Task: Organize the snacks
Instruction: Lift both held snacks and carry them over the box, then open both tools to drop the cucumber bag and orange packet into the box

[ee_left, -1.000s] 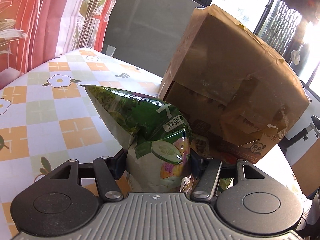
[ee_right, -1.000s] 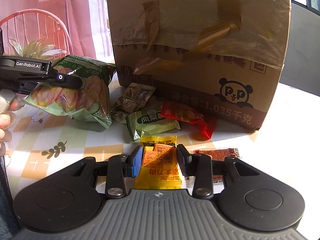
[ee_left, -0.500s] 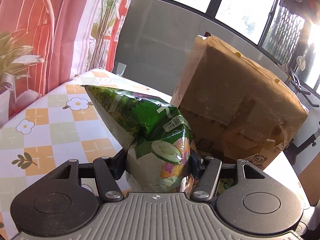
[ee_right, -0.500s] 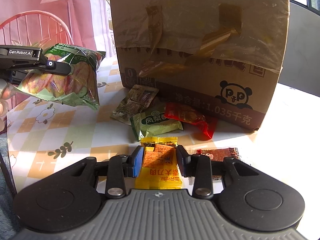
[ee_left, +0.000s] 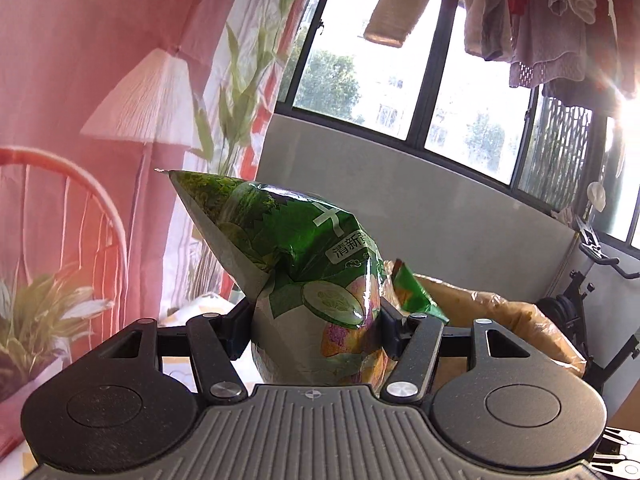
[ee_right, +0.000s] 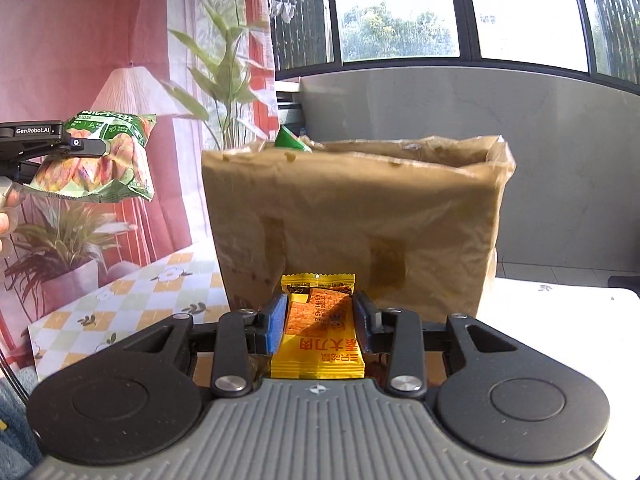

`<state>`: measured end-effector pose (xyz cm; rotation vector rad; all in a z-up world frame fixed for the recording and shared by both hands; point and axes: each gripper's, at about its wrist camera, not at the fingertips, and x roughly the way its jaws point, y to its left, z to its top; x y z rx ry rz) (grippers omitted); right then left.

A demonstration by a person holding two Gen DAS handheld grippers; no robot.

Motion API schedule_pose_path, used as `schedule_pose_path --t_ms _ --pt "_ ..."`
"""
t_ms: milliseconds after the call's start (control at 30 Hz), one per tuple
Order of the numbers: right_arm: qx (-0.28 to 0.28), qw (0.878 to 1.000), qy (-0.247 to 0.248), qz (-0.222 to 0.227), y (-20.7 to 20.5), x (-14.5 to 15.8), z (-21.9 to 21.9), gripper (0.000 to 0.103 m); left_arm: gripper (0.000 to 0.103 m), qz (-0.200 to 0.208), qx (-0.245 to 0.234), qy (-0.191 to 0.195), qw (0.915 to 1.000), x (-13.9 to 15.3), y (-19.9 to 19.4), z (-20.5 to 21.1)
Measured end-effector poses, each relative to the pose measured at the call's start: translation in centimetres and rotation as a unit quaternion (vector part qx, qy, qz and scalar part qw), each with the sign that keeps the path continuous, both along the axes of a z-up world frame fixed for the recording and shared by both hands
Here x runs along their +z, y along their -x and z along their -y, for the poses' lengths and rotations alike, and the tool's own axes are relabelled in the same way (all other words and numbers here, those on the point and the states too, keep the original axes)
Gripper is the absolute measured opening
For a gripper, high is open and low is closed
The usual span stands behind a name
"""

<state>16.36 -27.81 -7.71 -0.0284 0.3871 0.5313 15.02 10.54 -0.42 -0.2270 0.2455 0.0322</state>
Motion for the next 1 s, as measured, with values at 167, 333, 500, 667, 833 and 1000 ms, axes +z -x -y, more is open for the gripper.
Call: schedule_pose_path --t_ms 167,333,500,667,833,1000 --pt "-0.013 0.998 -0.04 0.042 -1.1 4.3 0.9 0.038 0.064 0.024 -0.066 -0.024 0.9972 3.9 -2.7 2.8" --pt "-0.015 0.996 -0.03 0.081 -3.2 8.1 0.8 0.038 0.064 0.017 -0.149 -0.044 0.9877 5.4 -7.1 6.8" --pt "-0.036 0.995 -0.023 0.094 -6.0 9.0 1.3 0.038 0.064 -0.01 -0.216 -0.064 0.9742 3.7 -12.7 10.8" --pt "-0.052 0.995 -0.021 0.081 -8.5 8.3 1.7 0.038 0.064 -0.059 -0.257 -0.074 0.9617 0.6 -18.1 14.7" --pt "-0.067 0.995 -0.016 0.069 -10.1 7.7 2.2 0.038 0.065 -0.112 -0.29 -0.083 0.9468 -2.8 -23.6 18.3" --pt "-0.075 0.996 -0.018 0.054 -11.1 7.7 2.7 0.038 0.07 -0.151 -0.298 -0.084 0.9389 -4.7 -24.9 18.6"
